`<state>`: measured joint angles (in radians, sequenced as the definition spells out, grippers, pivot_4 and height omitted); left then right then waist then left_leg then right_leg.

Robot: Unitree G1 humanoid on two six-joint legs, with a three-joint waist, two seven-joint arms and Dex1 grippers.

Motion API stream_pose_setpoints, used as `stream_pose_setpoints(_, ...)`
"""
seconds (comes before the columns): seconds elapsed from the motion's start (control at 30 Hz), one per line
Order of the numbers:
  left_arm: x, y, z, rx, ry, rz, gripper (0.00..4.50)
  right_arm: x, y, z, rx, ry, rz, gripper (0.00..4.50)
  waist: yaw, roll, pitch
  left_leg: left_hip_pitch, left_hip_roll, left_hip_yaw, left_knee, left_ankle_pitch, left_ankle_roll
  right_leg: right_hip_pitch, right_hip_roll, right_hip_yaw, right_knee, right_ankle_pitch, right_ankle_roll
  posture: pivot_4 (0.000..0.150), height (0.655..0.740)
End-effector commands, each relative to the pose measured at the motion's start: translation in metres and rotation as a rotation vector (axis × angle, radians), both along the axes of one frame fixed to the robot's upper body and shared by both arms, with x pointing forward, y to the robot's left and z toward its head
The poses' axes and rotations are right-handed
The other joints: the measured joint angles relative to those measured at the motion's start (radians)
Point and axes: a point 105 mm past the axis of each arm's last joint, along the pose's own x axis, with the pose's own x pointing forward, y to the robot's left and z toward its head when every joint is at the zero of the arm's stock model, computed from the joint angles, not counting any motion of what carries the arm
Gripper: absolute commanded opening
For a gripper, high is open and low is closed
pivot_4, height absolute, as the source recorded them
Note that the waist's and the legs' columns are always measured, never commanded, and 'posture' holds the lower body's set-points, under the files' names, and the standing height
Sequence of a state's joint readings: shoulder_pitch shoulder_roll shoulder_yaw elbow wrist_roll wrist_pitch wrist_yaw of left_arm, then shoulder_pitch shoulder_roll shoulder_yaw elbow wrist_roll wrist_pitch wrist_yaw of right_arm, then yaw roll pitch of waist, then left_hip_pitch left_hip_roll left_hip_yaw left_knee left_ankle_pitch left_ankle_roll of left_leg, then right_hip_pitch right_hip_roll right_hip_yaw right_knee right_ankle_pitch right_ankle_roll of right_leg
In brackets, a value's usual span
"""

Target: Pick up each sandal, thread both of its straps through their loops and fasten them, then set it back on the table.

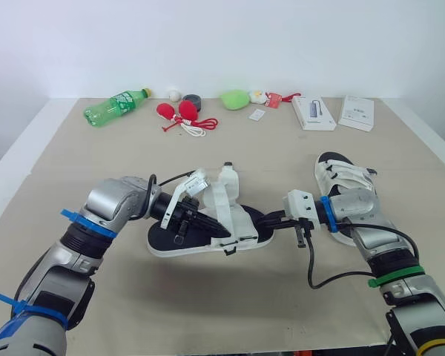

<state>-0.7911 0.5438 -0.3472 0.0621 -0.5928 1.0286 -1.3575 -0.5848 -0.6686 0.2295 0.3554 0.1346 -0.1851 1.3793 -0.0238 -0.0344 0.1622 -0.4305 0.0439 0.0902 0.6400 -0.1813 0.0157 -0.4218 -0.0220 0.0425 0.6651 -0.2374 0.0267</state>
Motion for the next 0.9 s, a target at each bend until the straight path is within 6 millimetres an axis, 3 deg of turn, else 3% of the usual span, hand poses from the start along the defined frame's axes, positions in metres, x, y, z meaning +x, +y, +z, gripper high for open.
stream_pose_setpoints(0.03, -0.005, -0.001, 0.001, 0.008, -0.043, -0.020, 0.07, 0.000, -0.006, -0.007, -0.041, 0.023, -0.010, 0.00, 0.000, 0.000, 0.000, 0.000, 0.000, 0.000, 0.000, 0.000, 0.000, 0.000, 0.000, 0.000, 0.000, 0.000, 0.000, 0.150, 0.7400)
stream_pose_setpoints(0.17, -0.003, 0.001, -0.005, 0.045, -0.047, 0.007, 0.07, 0.002, -0.005, -0.006, -0.040, 0.020, -0.009, 0.00, 0.000, 0.000, 0.000, 0.000, 0.000, 0.000, 0.000, 0.000, 0.000, 0.000, 0.000, 0.000, 0.000, 0.000, 0.000, 0.150, 0.7400)
stream_pose_setpoints(0.27, -0.002, 0.005, -0.010, 0.080, -0.083, 0.009, 0.89, 0.002, -0.004, -0.006, -0.039, 0.019, -0.006, 0.00, 0.000, 0.000, 0.000, 0.000, 0.000, 0.000, 0.000, 0.000, 0.000, 0.000, 0.000, 0.000, 0.000, 0.000, 0.000, 0.150, 0.7400)
stream_pose_setpoints(0.3, 0.002, 0.005, -0.011, 0.082, -0.109, 0.024, 1.50, 0.002, -0.004, -0.006, -0.040, 0.018, -0.004, 0.00, 0.000, 0.000, 0.000, 0.000, 0.000, 0.000, 0.000, 0.000, 0.000, 0.000, 0.000, 0.000, 0.000, 0.000, 0.000, 0.150, 0.7400)
stream_pose_setpoints(0.43, 0.015, 0.002, 0.005, 0.008, -0.199, 0.060, 2.74, 0.003, -0.004, -0.007, -0.042, 0.017, -0.003, 0.00, 0.000, 0.000, 0.000, 0.001, 0.000, 0.000, 0.002, 0.000, 0.000, 0.002, 0.000, 0.000, 0.000, 0.001, -0.001, 0.150, 0.7400)
stream_pose_setpoints(0.6, 0.027, -0.001, 0.031, -0.087, -0.208, 0.110, 2.74, 0.004, -0.006, -0.007, -0.047, 0.013, -0.006, 0.00, 0.000, 0.000, 0.000, 0.000, 0.001, 0.000, 0.006, 0.000, 0.000, 0.002, 0.000, 0.000, 0.000, 0.003, -0.001, 0.150, 0.7400)
stream_pose_setpoints(0.87, 0.037, -0.003, 0.038, -0.121, -0.215, 0.156, 2.74, 0.003, -0.007, -0.008, -0.054, 0.010, -0.004, 0.00, 0.000, 0.000, 0.000, 0.000, 0.001, 0.001, 0.005, 0.000, 0.000, 0.002, 0.000, 0.000, 0.000, 0.003, 0.000, 0.150, 0.7400)
stream_pose_setpoints(0.9, 0.035, -0.004, 0.038, -0.127, -0.206, 0.148, 2.52, 0.003, -0.007, -0.008, -0.055, 0.010, -0.004, 0.00, 0.000, 0.000, 0.000, 0.000, 0.001, 0.001, 0.005, 0.000, 0.000, 0.002, 0.000, 0.000, 0.000, 0.003, 0.000, 0.150, 0.7400)
